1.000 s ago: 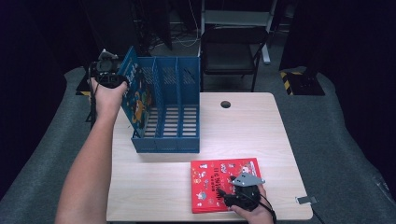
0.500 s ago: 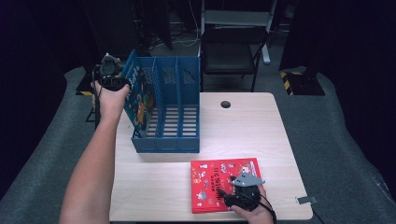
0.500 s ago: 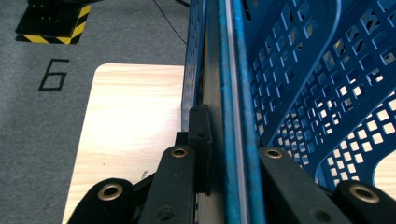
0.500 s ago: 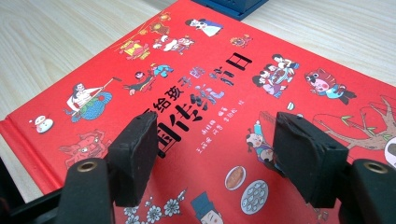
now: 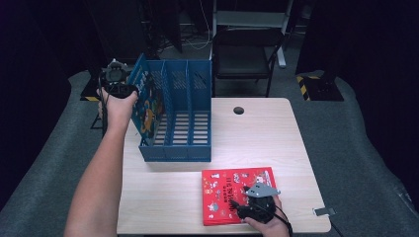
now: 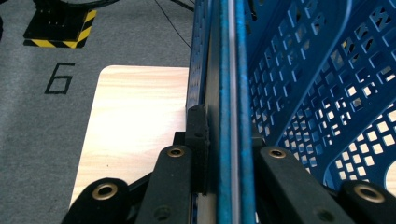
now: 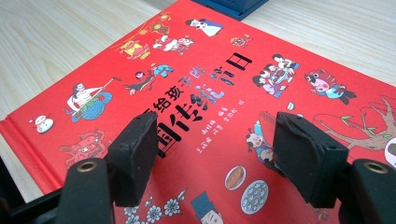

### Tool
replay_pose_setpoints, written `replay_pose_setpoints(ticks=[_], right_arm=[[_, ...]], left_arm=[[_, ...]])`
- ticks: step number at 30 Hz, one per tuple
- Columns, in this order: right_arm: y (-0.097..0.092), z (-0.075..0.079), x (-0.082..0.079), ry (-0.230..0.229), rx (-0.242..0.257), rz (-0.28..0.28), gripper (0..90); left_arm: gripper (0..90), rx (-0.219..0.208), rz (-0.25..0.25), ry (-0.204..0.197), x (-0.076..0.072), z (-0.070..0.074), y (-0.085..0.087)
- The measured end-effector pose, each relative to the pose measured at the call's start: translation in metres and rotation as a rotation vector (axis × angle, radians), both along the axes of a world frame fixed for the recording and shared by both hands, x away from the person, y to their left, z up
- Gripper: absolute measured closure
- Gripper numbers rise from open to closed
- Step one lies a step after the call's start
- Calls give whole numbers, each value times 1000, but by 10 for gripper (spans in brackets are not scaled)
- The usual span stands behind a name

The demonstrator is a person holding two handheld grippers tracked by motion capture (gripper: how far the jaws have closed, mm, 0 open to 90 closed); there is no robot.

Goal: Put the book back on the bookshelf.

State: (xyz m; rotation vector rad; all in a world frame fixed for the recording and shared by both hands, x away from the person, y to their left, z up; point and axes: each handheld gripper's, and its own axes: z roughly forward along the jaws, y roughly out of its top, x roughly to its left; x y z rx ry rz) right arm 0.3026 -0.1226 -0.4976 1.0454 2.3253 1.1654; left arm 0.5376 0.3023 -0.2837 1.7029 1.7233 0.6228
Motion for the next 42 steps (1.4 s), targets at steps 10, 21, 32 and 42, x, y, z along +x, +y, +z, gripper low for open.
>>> replay_pose_setpoints(ticks=[10, 21, 32, 42], right_arm=[[0, 0, 0, 5, -1, -2, 309], [0, 0, 1, 5, -1, 2, 309], [0, 1, 0, 12, 11, 2, 308], [2, 0, 1, 4, 1, 4, 305]], left_arm=[[727, -22, -1, -25, -4, 1, 2], [569, -78, -27, -6, -8, 2, 7], [476, -70, -87, -5, -25, 11, 11], [442, -76, -123, -4, -44, 14, 20]])
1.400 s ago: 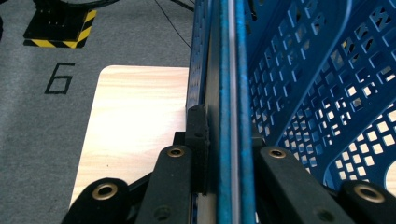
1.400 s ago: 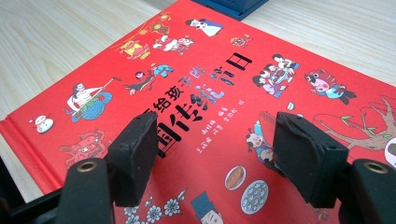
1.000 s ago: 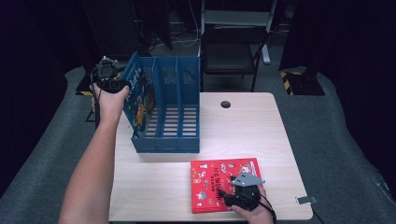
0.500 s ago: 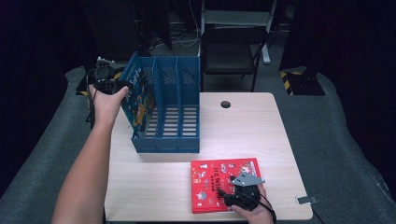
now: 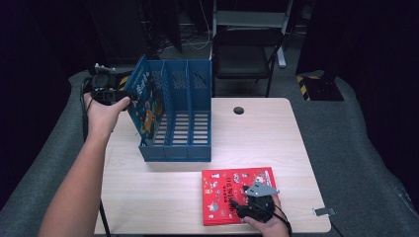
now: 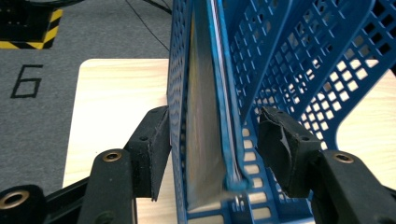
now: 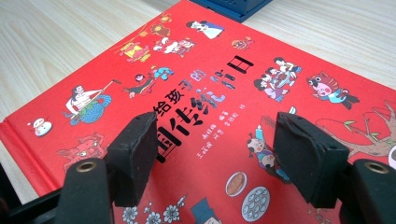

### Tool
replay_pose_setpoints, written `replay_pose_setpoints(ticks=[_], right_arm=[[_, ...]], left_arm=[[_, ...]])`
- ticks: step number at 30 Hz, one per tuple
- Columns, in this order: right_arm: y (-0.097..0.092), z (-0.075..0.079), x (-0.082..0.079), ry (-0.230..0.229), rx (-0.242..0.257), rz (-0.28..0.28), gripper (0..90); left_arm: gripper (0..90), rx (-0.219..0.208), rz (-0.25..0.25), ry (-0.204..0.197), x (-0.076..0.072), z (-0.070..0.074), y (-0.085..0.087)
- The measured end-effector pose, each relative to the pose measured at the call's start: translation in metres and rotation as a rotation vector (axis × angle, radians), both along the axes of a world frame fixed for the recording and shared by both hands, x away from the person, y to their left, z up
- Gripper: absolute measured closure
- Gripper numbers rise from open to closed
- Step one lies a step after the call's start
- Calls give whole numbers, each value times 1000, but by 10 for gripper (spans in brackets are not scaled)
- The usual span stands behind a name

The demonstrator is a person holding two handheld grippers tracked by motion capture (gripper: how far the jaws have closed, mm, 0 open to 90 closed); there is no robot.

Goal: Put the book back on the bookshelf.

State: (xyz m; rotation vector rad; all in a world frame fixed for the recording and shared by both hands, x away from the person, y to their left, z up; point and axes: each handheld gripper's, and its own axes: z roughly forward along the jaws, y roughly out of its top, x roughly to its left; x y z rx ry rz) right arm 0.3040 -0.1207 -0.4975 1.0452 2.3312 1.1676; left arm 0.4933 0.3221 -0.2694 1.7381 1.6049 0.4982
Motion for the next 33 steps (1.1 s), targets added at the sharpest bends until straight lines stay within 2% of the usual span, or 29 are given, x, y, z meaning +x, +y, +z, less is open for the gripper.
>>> replay_pose_setpoints(ticks=[5, 8, 19, 25, 28, 33], right_arm=[[0, 0, 0, 0, -2, -2, 305], [0, 0, 0, -2, -3, -5, 305], [1, 0, 0, -9, -8, -4, 305], [1, 0, 1, -10, -14, -3, 304], [1, 0, 0, -10, -10, -5, 304], [1, 0, 0, -10, -9, -3, 304]], left_arm=[[431, 14, -13, 10, -10, -2, 5], [430, 0, -21, -9, -18, -3, 8], [428, -11, -64, -9, -42, -13, 15], [429, -14, -73, -3, -48, -19, 15], [428, -18, -79, -6, -53, -25, 14], [430, -55, -89, -7, -61, -43, 13]])
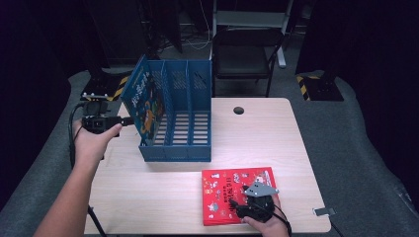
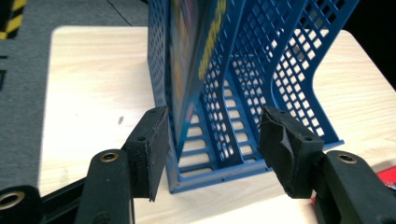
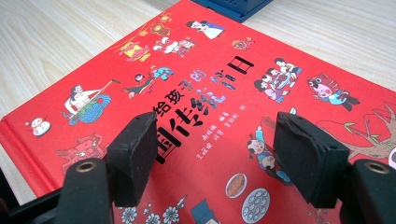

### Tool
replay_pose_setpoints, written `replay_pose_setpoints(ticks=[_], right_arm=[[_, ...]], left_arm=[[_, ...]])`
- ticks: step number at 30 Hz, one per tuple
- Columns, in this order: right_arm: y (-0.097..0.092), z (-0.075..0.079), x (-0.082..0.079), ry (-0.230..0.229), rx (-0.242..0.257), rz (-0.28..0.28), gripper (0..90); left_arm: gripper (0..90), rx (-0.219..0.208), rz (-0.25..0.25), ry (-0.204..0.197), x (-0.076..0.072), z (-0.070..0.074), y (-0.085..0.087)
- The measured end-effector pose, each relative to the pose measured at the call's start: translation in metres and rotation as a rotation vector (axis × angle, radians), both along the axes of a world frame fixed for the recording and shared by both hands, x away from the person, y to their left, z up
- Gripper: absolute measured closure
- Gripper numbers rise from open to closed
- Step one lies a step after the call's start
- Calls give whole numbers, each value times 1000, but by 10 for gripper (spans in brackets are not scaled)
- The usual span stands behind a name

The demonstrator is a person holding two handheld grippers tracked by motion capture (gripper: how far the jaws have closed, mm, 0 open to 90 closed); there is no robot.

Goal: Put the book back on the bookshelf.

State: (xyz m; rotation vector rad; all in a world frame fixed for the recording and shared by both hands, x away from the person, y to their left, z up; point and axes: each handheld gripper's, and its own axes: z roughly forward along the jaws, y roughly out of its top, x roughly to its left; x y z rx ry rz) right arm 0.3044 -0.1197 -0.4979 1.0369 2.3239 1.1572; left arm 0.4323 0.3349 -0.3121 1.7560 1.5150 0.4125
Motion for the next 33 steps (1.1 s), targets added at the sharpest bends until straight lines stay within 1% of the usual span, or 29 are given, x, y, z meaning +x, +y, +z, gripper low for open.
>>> replay_pose_setpoints(ticks=[1, 4, 5, 8, 9, 10, 11, 12, 13, 14, 15, 16, 17, 20, 21, 24, 27, 28, 29, 31, 32, 33], right_arm=[[0, 0, 0, 0, 0, 0, 304], [0, 0, 0, 0, -1, 0, 304], [0, 0, 0, 0, -2, -1, 304], [0, 0, 0, 0, -2, 0, 304], [0, 0, 0, 2, -5, 2, 304], [0, 0, 0, -1, -7, 3, 304], [0, 0, 0, -1, -9, 6, 304], [0, 0, 0, -2, -10, 7, 304], [0, 0, 0, -4, -11, 8, 304], [0, 0, 1, -4, -12, 8, 304], [0, 0, 0, -5, -13, 8, 303], [0, 0, 0, -4, -13, 13, 303], [1, 0, 0, -9, -16, 7, 302], [2, 0, 0, -7, -16, -1, 302], [1, 0, 0, -5, -17, 1, 302], [1, 0, 0, -7, -17, 5, 302], [2, 0, 0, -7, -18, 2, 302], [2, 0, 0, -7, -20, 3, 302], [2, 0, 0, -8, -23, 5, 302], [2, 0, 0, -4, -19, 4, 303], [1, 0, 0, -8, -18, 4, 303], [1, 0, 0, -3, -19, 5, 304]], left_arm=[[431, 6, -4, 3, -1, -4, -1], [432, -7, -4, 13, -6, -15, -3], [434, 1, -9, 18, -7, -18, -2], [436, 4, -9, 25, -12, -28, -5], [437, -10, -14, 30, -15, -32, -7], [438, -23, -17, 26, -18, -36, -9], [437, -27, -19, 19, -19, -37, -10], [438, -40, -30, 28, -23, -41, -12], [442, -59, -43, 27, -26, -46, -15], [444, -67, -54, 34, -29, -51, -19], [444, -63, -69, 43, -30, -58, -24], [446, -57, -77, 45, -31, -62, -27], [447, -52, -82, 51, -32, -66, -30], [448, -30, -99, 66, -34, -76, -39], [451, -31, -94, 64, -36, -79, -41], [453, -20, -112, 64, -40, -88, -49], [453, -30, -135, 70, -44, -95, -58], [453, -34, -142, 66, -46, -98, -63], [453, -30, -160, 72, -48, -101, -68], [452, -24, -177, 63, -50, -108, -78], [452, -18, -190, 64, -51, -112, -85], [452, -14, -203, 69, -52, -115, -90]])
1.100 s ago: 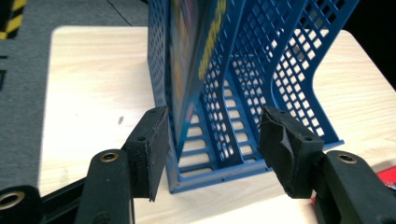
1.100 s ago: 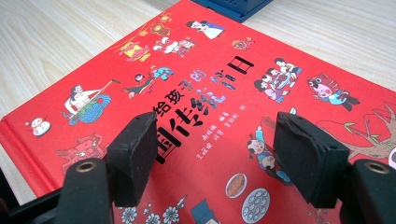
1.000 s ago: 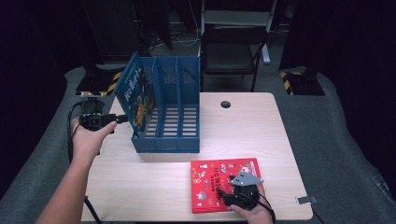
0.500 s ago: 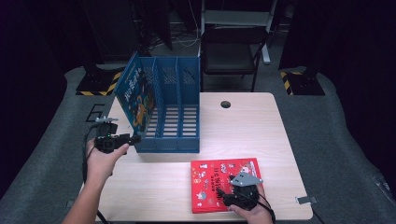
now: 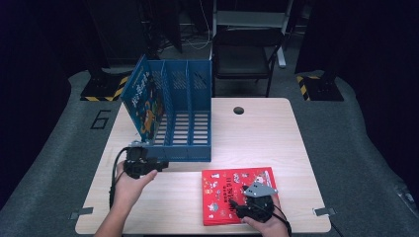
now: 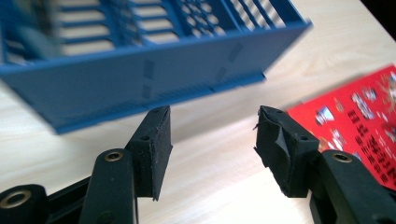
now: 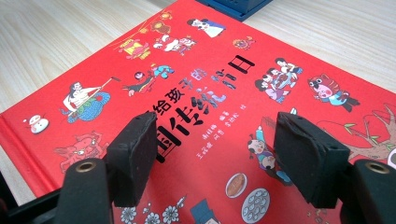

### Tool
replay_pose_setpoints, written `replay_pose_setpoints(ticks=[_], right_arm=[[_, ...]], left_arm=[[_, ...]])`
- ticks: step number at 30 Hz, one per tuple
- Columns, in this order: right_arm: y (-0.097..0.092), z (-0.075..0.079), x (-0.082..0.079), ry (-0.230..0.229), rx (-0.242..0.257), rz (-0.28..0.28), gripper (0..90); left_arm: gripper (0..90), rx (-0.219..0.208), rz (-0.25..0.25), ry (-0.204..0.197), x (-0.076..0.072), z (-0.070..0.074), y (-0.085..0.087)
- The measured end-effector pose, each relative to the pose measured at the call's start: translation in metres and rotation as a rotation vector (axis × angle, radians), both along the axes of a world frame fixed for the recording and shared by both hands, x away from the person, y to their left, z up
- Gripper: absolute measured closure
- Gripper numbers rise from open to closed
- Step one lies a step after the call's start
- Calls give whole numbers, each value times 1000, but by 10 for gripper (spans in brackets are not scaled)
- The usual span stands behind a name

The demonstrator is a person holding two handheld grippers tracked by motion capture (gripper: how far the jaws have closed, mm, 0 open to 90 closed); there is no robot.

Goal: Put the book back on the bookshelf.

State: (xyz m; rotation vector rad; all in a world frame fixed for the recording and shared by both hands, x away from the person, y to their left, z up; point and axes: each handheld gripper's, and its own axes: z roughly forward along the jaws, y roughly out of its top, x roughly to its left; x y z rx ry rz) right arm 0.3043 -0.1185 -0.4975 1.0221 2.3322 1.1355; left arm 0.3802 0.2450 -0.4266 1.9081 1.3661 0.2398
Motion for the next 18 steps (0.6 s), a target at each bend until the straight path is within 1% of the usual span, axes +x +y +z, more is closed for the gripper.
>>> replay_pose_setpoints(ticks=[1, 2, 3, 4, 5, 6, 7, 8, 9, 10, 11, 13, 14, 15, 16, 17, 18], right_arm=[[0, 0, 0, -1, -3, 2, 305], [-1, 0, 0, 2, -5, 9, 306], [-1, 0, 0, 2, -2, 3, 307], [-2, 1, -1, 1, -5, -3, 308], [-3, 1, -1, 4, -4, -8, 308], [-4, 1, -1, 2, -5, -3, 309], [-4, 1, -1, 9, -2, -21, 309], [-6, 1, -1, 5, 0, -19, 309], [-7, 1, 0, 5, -4, -21, 309], [-9, 1, -1, 11, 0, -22, 309], [-9, 1, -1, 13, 9, -35, 310], [-12, 2, -1, 14, 4, -38, 310], [-13, 1, -1, 9, 4, -48, 310], [-14, 2, -2, 15, 6, -50, 310], [-15, 2, -2, 11, 1, -49, 310], [-15, 1, -2, 14, 5, -57, 310], [-16, 1, -2, 11, 5, -56, 310]], left_arm=[[452, 13, -38, 11, -1, -4, -8], [452, 9, -49, 8, -2, -8, -16], [451, 13, -65, 7, -4, -13, -26], [450, 17, -82, 7, -5, -15, -31], [450, 15, -115, 7, -6, -18, -40], [450, 10, -121, 7, -7, -21, -46], [450, 4, -131, 1, -8, -23, -53], [450, 16, -159, -6, -8, -25, -59], [451, 24, -174, -9, -10, -27, -66], [452, 26, -203, -7, -11, -28, -72], [452, 24, -228, -12, -12, -29, -77], [452, 18, -268, -14, -13, -32, -88], [454, 27, -293, -17, -14, -33, -93], [459, 47, -324, -28, -15, -34, -98], [481, 46, -335, -27, -15, -35, -99], [480, 26, -335, -25, -16, -37, -104], [488, 23, -353, -5, -17, -38, -107]])
